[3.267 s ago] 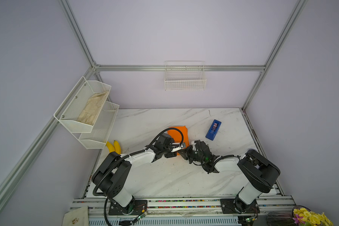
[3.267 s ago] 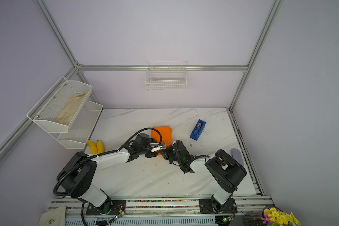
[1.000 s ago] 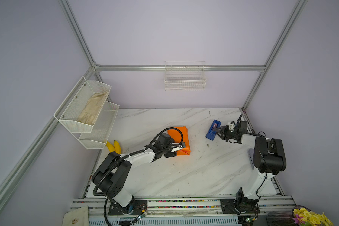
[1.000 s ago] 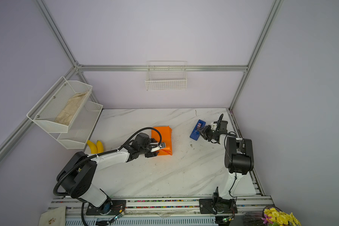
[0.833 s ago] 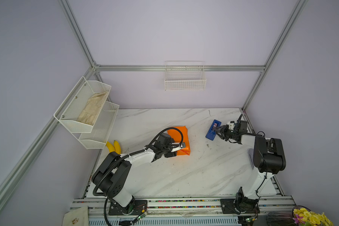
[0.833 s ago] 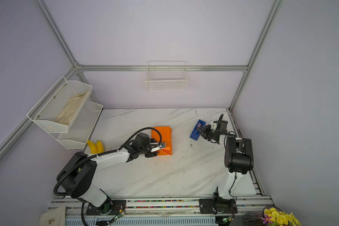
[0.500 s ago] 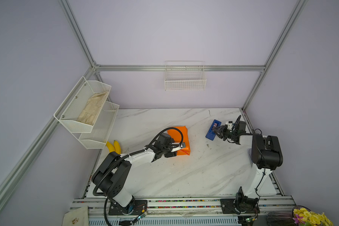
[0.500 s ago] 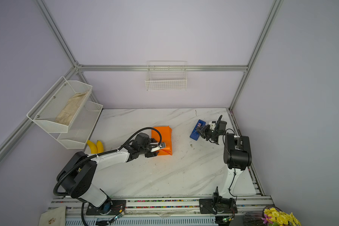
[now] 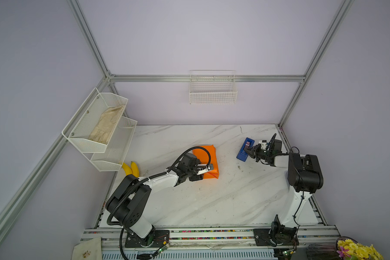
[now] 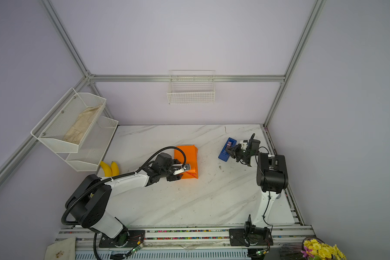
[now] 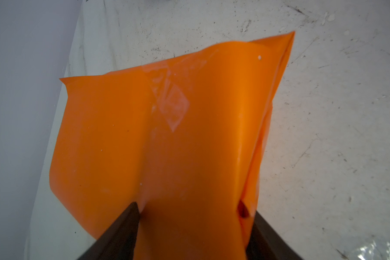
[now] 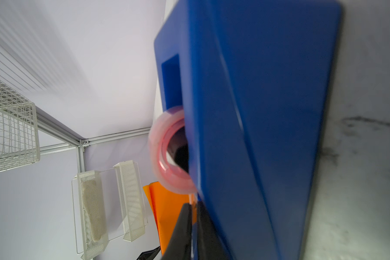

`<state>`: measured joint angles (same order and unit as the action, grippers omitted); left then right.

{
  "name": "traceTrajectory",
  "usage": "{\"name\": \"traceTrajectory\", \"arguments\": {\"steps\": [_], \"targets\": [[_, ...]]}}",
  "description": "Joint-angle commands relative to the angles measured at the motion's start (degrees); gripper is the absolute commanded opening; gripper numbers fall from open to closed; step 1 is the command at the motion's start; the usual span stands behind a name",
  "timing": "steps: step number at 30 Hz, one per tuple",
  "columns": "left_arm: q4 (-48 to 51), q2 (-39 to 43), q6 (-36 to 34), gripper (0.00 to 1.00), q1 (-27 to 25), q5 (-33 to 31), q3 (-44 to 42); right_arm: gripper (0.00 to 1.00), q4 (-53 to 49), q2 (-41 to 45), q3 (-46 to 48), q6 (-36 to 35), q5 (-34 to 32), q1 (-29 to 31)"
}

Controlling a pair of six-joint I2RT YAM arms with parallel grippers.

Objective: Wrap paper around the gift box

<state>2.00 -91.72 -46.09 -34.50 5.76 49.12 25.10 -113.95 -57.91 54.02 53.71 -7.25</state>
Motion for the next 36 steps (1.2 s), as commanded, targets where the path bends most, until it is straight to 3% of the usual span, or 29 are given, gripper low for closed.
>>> {"name": "traceTrajectory", "arguments": {"steps": [1,12,22,32,36], "targets": [[7.83,-2.68,1.09,0.69,0.4,1.36,0.45,0.01,0.58,-0.3,-1.0,1.15,-0.35,0.08],[7.92,-2.98,1.17,0.69,0.4,1.36,0.69,0.0,-4.23,9.77,0.87,1.86,-0.45,0.21],[8.26,-3.11,1.18,0.69,0.33,1.43,0.78,0.0,-3.77,17.0,10.65,3.37,-0.41,4.48],[8.5,-3.64,1.17,0.69,0.38,1.71,0.97,0.0,0.97,11.26,16.53,1.68,-1.91,8.98],[8.71,-3.55,1.18,0.69,0.4,1.57,0.89,0.0,-1.84,8.59,17.07,-2.18,-4.4,9.0]]}}
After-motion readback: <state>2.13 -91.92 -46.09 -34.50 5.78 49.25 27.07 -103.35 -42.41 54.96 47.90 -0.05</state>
